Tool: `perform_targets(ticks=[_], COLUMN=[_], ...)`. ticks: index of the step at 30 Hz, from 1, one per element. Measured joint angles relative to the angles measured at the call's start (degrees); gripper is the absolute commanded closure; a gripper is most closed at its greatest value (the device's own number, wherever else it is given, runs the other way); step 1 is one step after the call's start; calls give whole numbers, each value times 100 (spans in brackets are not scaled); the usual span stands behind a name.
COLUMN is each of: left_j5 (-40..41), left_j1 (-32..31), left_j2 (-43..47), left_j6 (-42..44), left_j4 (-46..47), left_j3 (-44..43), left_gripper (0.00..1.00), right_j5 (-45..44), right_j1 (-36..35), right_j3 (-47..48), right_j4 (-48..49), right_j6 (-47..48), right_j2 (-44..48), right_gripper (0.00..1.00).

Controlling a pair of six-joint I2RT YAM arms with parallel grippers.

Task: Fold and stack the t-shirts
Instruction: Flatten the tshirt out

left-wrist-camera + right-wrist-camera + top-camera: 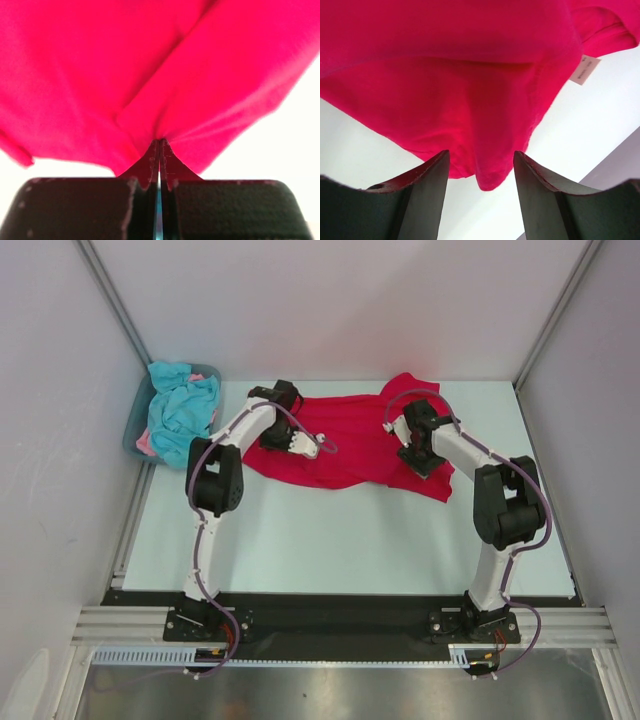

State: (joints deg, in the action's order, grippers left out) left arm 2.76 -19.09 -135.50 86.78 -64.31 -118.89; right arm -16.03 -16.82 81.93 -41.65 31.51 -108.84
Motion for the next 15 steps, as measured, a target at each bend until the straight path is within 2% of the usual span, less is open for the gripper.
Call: perform_targets(ticks=[9, 15], left_j5=[-9, 59], left_j1=[0, 0], left_j2=[1480, 1873], left_j6=[-275, -295], left_j4=[-450, -715], left_j3=[881, 1314], left_gripper=[100, 100], right_j5=[111, 275], right_j1=[0, 2], right_j3=[-136, -111], right_j4=[-107, -409], right_j6=[120, 378], right_j2=[-2, -37], right_gripper=[34, 33])
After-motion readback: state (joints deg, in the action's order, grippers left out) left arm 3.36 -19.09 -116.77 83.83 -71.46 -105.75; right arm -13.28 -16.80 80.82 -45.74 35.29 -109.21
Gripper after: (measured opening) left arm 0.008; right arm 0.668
